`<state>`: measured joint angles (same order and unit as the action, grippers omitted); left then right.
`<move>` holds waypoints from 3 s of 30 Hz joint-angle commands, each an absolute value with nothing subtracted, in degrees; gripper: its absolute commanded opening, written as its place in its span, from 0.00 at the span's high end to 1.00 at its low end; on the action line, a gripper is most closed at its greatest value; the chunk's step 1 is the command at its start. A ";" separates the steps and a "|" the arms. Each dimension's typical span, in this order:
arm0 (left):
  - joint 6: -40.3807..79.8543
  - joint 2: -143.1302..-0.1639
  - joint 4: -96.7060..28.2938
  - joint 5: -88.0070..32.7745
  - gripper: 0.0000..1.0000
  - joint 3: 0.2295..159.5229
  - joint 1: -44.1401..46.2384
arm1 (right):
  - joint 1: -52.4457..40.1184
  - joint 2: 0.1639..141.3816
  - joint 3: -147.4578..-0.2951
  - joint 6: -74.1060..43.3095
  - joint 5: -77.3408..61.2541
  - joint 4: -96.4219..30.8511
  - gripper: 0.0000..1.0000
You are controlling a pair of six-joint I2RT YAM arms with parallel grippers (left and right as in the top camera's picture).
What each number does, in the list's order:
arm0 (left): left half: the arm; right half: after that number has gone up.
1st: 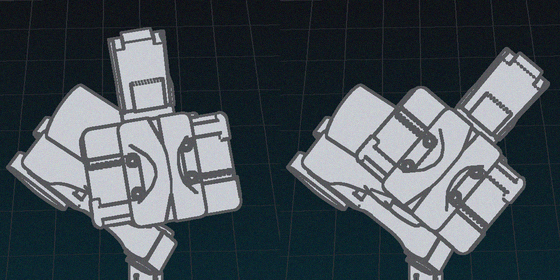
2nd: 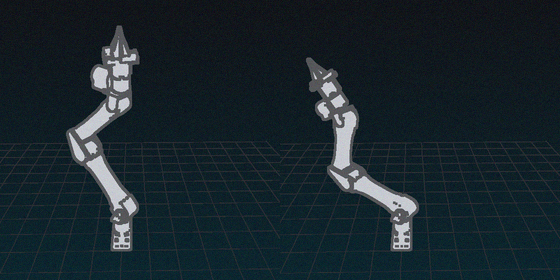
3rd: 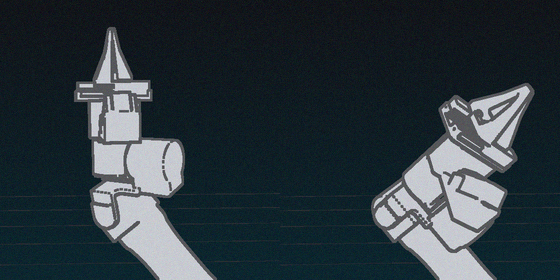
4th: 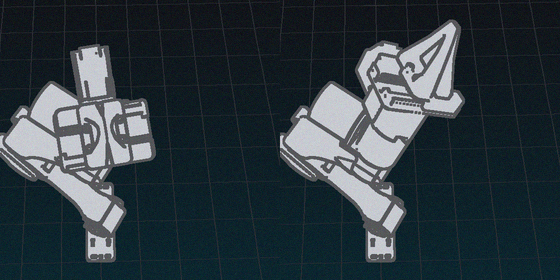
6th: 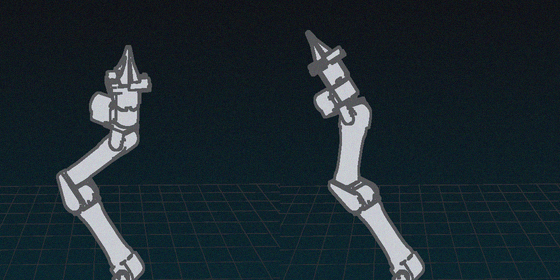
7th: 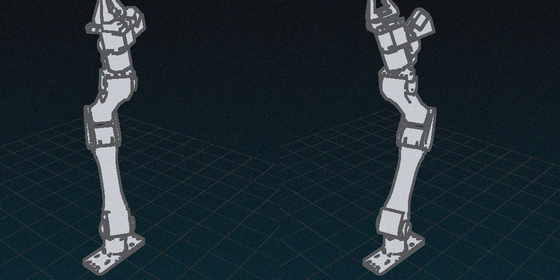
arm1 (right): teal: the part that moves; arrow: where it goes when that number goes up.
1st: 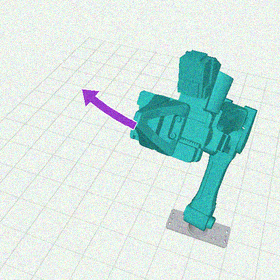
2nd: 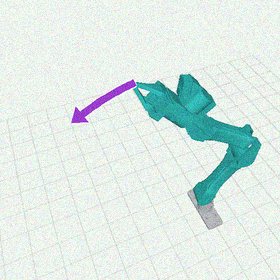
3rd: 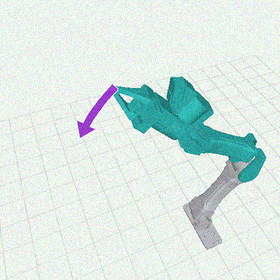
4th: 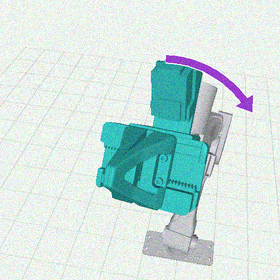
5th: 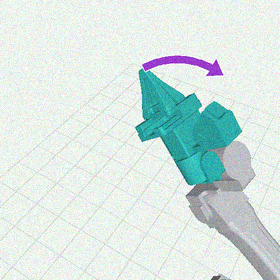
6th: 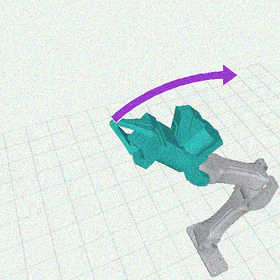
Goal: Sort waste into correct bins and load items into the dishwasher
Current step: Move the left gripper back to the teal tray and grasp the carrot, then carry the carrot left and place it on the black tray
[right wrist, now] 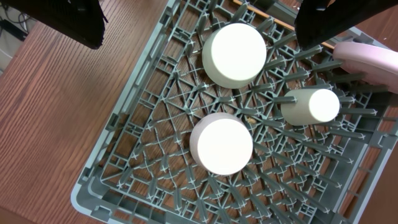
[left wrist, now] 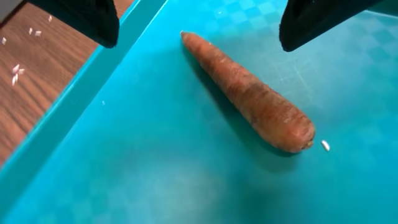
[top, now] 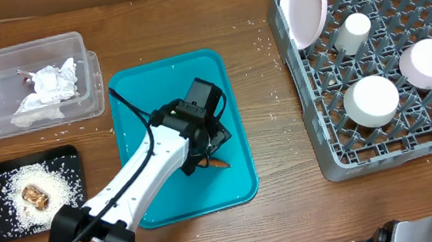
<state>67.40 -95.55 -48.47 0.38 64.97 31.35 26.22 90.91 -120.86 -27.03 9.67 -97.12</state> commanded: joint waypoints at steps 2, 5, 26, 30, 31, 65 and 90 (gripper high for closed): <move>75.44 -97.60 -47.88 1.65 0.13 63.66 30.98 | 26.33 90.87 -121.84 -27.49 10.26 -96.99 0.00; 79.07 -99.74 -47.94 1.34 0.13 63.26 30.98 | 26.33 90.87 -121.84 -27.49 10.26 -96.99 0.00; 83.02 -108.01 -46.54 4.75 0.51 63.16 30.72 | 26.33 90.87 -121.84 -27.49 10.28 -96.99 0.00; 79.61 -107.98 -46.65 6.94 0.76 63.16 29.95 | 26.33 90.87 -121.84 -27.49 10.26 -96.99 0.00; 78.70 -107.98 -46.65 6.98 0.81 63.16 29.63 | 26.33 90.87 -121.84 -27.49 10.26 -96.99 0.00; 63.13 -97.23 -57.23 8.93 0.91 74.61 -19.42 | 26.33 90.87 -121.84 -27.49 10.26 -96.97 0.00; 58.19 -104.14 -47.83 4.86 0.80 74.61 -30.92 | 26.33 90.87 -121.84 -27.49 10.26 -96.97 0.00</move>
<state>59.42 -103.33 -47.94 5.13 74.22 -30.13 26.22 90.91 -120.86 -27.03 9.67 -97.14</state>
